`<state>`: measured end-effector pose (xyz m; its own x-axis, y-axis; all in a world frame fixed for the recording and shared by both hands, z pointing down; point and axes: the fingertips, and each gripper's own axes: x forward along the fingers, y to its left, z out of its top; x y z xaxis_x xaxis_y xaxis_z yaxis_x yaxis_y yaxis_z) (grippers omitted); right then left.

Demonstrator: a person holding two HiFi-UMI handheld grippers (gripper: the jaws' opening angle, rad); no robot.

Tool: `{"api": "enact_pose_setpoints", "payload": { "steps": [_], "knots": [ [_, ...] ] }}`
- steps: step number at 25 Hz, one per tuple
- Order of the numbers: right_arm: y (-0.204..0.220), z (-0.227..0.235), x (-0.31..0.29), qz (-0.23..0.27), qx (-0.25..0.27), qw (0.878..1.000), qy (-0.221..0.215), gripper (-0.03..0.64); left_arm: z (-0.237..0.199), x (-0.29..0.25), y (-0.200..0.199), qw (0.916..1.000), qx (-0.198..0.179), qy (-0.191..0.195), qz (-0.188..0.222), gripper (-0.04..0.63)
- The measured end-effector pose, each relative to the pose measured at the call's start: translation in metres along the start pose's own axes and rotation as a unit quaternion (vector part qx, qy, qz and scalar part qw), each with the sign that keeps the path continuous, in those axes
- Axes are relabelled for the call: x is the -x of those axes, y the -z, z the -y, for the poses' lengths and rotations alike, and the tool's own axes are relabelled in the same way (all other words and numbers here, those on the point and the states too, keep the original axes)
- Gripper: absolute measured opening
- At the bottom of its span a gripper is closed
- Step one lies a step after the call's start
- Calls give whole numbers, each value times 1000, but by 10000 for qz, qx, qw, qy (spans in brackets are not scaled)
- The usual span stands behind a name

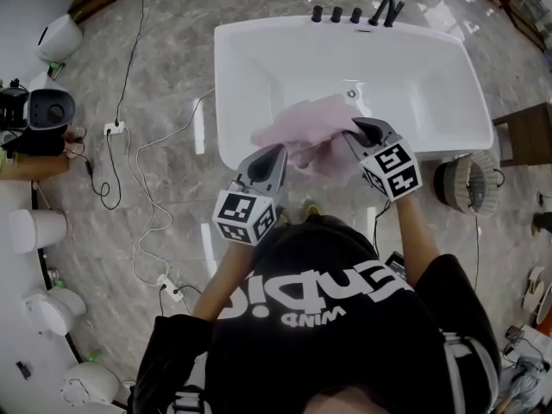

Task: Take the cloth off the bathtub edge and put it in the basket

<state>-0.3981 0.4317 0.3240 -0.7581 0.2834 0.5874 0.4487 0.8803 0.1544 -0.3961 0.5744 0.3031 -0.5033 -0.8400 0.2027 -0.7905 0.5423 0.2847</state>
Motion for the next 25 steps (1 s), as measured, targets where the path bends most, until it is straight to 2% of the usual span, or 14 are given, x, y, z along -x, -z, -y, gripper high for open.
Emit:
{"api": "enact_pose_setpoints", "payload": {
  "steps": [7, 10, 13, 17, 20, 25],
  "knots": [
    [14, 19, 38, 33, -461, 9963, 725, 74, 26, -15, 1, 9973, -127, 696, -170, 14],
    [32, 29, 63, 41, -787, 9897, 1198, 74, 45, -30, 12, 9922, -187, 1187, -325, 14],
    [58, 36, 93, -35, -1180, 9793, 1643, 74, 70, -50, 23, 9836, -239, 1716, -508, 14],
    [102, 44, 140, -232, -1623, 9613, 2215, 74, 118, -76, 33, 9682, -315, 2383, -692, 14],
    [133, 52, 174, -311, -1955, 9435, 2656, 72, 156, -97, 40, 9534, -417, 2872, -826, 14],
    [185, 59, 246, -406, -2578, 9016, 3449, 72, 233, -128, 54, 9183, -647, 3732, -1154, 14]
  ]
}}
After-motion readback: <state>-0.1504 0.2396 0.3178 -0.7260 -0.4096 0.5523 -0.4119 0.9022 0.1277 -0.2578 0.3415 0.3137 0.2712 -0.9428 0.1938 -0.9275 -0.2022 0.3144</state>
